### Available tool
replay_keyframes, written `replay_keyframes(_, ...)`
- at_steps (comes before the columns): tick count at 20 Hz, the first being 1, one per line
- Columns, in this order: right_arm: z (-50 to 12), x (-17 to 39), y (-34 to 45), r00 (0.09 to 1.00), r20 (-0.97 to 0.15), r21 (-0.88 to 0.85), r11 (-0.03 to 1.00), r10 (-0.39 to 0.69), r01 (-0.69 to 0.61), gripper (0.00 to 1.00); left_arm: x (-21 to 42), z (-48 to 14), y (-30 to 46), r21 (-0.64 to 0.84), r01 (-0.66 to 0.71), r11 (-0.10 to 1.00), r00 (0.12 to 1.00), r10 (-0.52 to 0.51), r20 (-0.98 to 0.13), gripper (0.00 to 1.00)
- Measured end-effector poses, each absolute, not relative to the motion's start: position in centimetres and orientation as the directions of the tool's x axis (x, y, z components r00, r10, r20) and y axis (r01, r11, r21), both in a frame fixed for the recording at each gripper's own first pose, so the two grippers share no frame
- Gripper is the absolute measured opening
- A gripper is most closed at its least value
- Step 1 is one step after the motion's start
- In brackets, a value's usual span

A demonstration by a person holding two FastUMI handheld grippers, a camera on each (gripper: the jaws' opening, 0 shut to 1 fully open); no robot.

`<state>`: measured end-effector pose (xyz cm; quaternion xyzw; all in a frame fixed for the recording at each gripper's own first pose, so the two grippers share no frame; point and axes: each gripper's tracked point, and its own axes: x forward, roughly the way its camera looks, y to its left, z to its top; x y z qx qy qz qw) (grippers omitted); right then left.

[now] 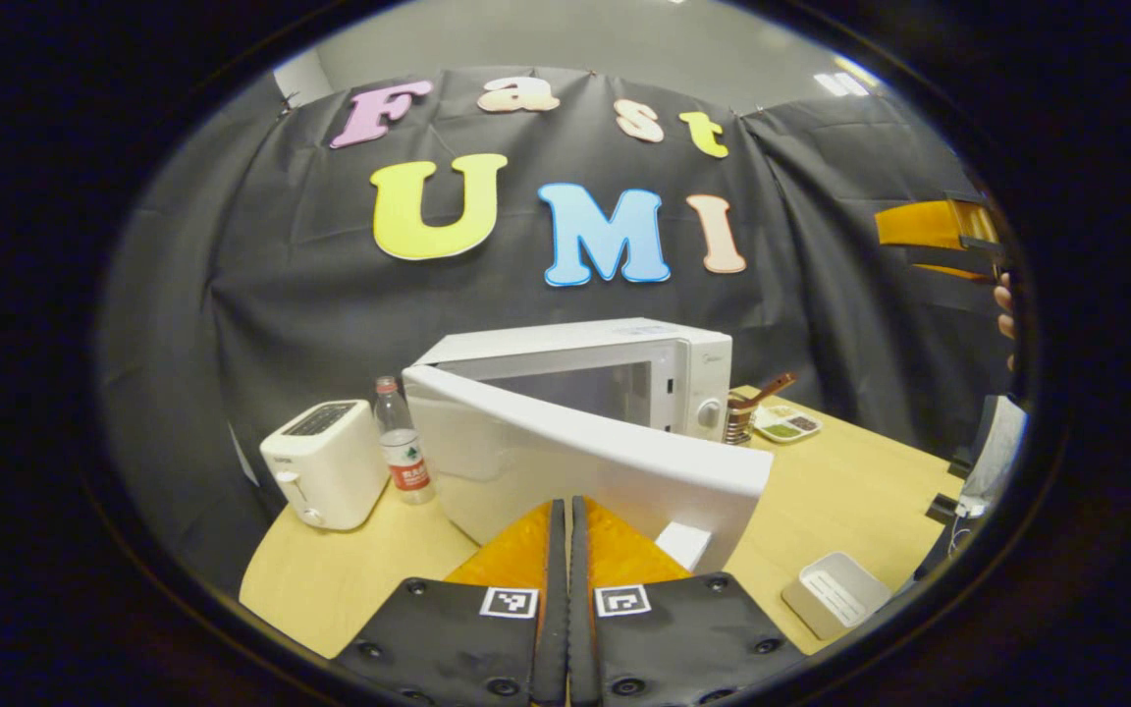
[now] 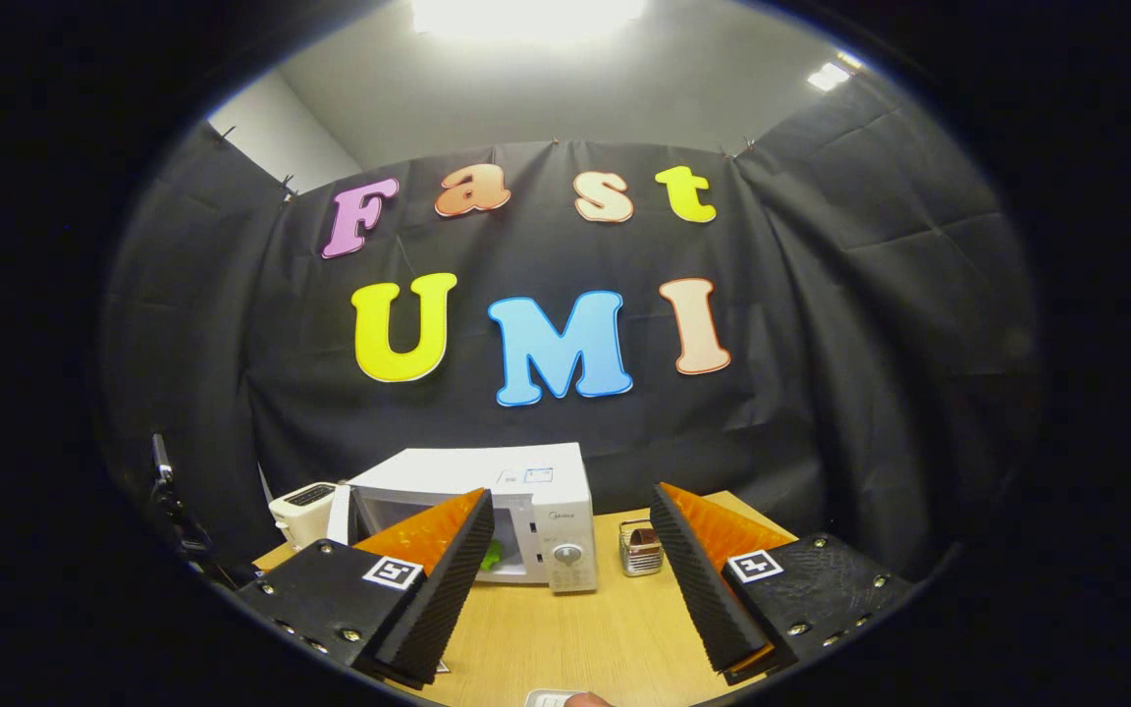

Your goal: Open the microwave oven with the left hand, put the food in, and close the microwave oven.

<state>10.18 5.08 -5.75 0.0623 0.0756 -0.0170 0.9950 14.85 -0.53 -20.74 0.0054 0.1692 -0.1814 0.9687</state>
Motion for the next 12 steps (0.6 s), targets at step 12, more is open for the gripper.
replay_keyframes(12, -6.0, 8.7, 1.5, 0.969, -0.182, 0.092, 0.978, -0.168, 0.187, 0.97, 20.2, -20.6, -7.8, -0.038, 0.481, 0.876, 0.831, -0.470, -0.299, 0.07)
